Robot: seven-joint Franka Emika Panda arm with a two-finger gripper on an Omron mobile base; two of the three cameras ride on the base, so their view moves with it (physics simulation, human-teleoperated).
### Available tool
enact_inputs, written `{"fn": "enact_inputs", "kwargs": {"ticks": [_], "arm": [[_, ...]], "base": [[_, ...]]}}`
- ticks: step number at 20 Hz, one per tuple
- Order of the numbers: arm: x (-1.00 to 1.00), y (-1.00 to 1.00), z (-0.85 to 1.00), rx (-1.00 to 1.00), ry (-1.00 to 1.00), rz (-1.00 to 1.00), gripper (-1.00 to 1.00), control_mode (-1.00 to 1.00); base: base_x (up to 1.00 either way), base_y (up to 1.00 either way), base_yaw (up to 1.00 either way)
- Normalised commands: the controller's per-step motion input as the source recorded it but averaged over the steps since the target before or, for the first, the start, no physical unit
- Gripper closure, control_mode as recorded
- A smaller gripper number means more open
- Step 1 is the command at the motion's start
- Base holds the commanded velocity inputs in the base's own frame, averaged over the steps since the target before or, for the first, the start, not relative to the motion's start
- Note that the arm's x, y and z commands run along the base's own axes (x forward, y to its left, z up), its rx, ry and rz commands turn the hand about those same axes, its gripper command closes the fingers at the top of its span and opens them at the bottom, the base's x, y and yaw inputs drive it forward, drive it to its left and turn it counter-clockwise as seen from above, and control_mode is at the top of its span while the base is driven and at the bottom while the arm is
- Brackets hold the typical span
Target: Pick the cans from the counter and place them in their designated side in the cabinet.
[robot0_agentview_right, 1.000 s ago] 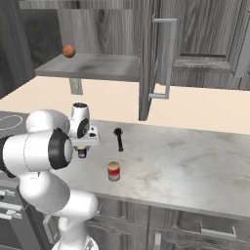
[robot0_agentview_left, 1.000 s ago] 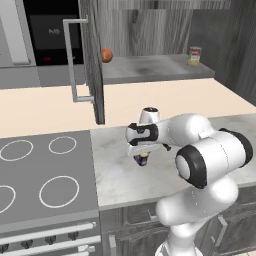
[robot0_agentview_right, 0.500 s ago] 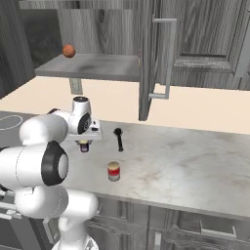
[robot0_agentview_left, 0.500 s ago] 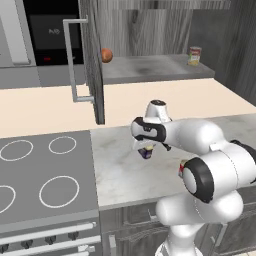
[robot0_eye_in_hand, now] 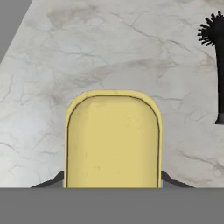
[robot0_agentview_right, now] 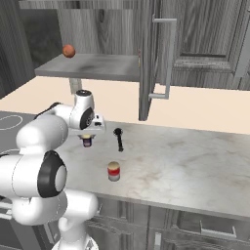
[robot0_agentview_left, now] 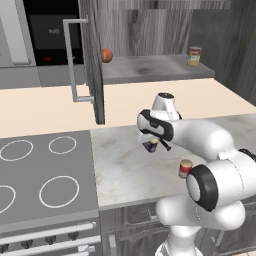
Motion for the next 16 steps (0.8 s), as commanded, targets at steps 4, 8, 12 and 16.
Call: {"fn": "enact_inputs", "kwargs": {"ticks": [4, 8, 12, 16], "arm": [[0.0, -0.16, 0.31, 0.0, -0.03, 0.0, 1.0, -1.0], [-0.03, -0.09, 0.27, 0.0, -0.03, 0.0, 1.0, -1.0], [-0.05, -0.08, 0.23, 0.0, -0.03, 0.0, 1.0, -1.0], [-0.06, -0.13, 0.27, 0.01, -0.04, 0.0, 1.0, -1.0]], "base": [[0.0, 0.0, 0.0], [0.0, 0.0, 0.0], [0.0, 0.0, 0.0], [0.0, 0.0, 0.0]]}}
